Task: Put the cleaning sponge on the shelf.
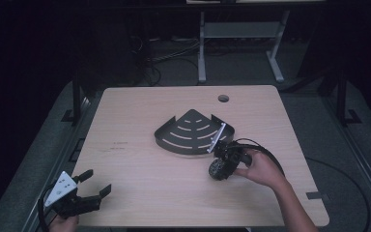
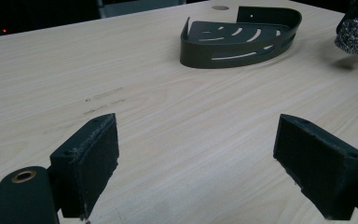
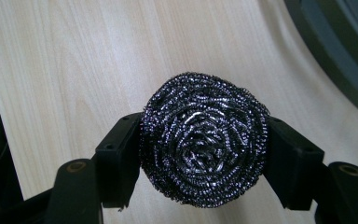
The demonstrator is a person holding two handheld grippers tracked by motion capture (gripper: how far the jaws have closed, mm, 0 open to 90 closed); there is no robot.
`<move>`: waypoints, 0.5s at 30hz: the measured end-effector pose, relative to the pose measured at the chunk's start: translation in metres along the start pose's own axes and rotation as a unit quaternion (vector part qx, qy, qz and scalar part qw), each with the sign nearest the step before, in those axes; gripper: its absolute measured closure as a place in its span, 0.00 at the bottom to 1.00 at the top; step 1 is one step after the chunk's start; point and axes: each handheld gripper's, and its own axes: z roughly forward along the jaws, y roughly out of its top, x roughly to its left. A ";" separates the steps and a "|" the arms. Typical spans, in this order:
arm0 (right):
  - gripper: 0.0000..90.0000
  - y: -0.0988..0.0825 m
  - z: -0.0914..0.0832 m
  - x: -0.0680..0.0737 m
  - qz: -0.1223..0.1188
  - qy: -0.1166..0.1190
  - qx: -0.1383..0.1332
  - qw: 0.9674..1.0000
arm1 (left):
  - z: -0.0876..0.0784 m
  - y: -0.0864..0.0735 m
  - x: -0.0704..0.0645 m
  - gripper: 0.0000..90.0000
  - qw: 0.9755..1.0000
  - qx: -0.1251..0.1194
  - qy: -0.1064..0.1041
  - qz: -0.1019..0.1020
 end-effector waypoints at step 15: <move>0.38 0.015 -0.007 -0.007 -0.006 0.002 -0.008 1.000 | 0.001 0.001 -0.001 0.15 1.000 0.001 -0.002 0.002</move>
